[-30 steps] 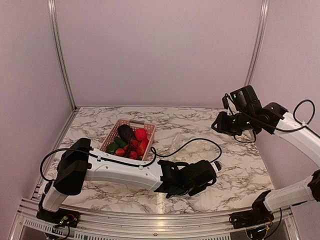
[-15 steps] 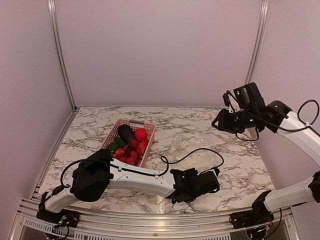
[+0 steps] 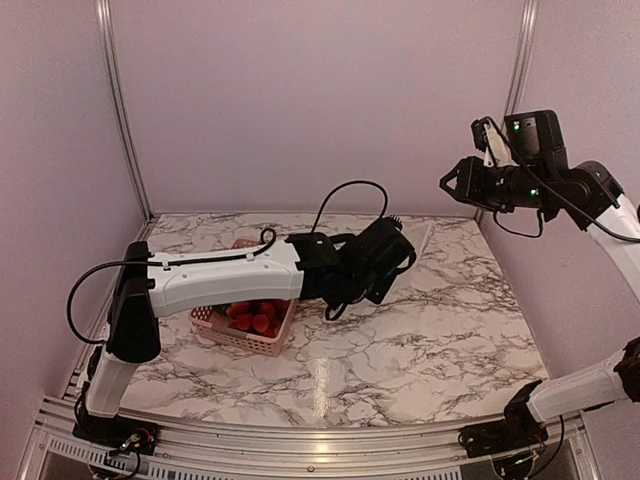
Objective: Place the food in the zip-top bag and seal the zipper
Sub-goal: Pick up the zipper food storage bag at the center of the board, then pass from the left arm to the right
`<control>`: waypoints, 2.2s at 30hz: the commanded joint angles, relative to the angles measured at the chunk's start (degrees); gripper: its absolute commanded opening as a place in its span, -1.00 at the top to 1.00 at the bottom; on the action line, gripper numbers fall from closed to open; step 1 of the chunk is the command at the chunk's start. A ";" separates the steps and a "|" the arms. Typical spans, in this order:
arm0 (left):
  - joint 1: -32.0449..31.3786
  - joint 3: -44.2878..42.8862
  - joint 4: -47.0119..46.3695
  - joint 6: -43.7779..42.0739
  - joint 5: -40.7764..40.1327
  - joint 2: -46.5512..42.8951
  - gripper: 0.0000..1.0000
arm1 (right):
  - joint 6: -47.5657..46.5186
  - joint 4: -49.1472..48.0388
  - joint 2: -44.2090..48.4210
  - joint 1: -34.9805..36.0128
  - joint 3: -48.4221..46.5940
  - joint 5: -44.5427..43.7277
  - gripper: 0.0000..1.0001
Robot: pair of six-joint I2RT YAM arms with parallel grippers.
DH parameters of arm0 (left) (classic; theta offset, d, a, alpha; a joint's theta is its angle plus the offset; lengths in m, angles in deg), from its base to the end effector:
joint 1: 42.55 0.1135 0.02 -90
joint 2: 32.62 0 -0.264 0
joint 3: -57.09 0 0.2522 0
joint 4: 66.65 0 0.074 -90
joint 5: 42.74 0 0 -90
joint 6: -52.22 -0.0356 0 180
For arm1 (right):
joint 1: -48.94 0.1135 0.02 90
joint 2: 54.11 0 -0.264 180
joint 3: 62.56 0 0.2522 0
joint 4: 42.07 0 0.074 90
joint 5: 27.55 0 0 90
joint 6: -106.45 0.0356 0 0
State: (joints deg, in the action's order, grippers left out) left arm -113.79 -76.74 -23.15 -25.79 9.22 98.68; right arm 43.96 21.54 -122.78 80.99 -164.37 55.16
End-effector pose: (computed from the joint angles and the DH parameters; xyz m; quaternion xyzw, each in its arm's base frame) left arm 0.1890 -0.4884 0.2561 0.3077 0.8146 -0.0388 0.4902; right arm 0.1968 0.1179 0.4419 -0.0028 0.8669 0.1982 0.4574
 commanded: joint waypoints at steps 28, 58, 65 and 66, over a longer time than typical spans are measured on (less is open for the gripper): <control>15.83 9.53 -7.16 36.71 20.85 -16.47 1.00 | 0.08 -6.41 -27.28 6.67 -13.53 7.57 0.18; 17.14 18.27 -22.72 29.81 31.06 -19.81 0.16 | 0.61 -9.50 -28.17 0.16 -9.56 1.52 1.00; 17.19 19.92 -24.80 20.76 33.50 -23.12 -0.48 | -5.20 -5.73 -27.81 -2.70 -12.46 -2.75 1.00; 17.29 20.98 -24.32 19.75 32.21 -24.26 -0.54 | -6.95 -4.40 -27.85 -3.42 -13.67 -4.10 1.00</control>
State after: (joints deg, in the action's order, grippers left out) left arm -96.89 -58.29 -45.38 0.52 41.30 80.26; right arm 42.63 13.52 -152.35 80.12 -174.01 55.69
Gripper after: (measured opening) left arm 0.730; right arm 0.004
